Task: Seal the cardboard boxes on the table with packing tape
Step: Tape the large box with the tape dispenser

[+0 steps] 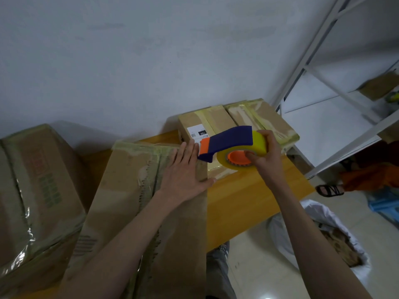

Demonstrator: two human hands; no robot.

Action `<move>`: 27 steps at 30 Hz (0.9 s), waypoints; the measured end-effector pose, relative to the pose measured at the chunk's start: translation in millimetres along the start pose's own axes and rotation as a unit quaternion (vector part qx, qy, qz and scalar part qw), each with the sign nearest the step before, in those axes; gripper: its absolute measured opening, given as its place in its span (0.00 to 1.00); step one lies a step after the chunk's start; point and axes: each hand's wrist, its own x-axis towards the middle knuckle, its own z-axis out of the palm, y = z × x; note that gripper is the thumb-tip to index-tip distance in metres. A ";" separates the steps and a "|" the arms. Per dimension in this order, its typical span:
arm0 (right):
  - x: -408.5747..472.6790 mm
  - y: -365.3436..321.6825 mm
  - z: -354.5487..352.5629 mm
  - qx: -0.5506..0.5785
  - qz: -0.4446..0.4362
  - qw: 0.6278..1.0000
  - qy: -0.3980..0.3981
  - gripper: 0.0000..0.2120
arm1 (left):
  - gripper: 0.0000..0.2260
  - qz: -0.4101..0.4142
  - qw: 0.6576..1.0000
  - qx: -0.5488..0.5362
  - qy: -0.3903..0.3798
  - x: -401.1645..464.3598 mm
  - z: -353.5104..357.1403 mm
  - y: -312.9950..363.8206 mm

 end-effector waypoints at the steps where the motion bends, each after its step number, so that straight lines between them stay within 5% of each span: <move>1: 0.2 0.3 -0.8 -0.011 -0.005 1.000 -0.012 0.26 | 0.49 -0.001 1.000 0.000 0.003 -0.1 -0.2 -0.9; 6: 5.7 5.5 -11.1 -0.030 -0.016 0.998 -0.055 0.35 | 0.47 -0.004 1.000 -0.003 0.015 -0.2 1.0 0.9; 27: 23.1 12.8 -52.9 -0.168 -0.076 0.979 -0.083 0.43 | 0.50 -0.005 1.000 0.004 0.021 0.3 5.1 -2.3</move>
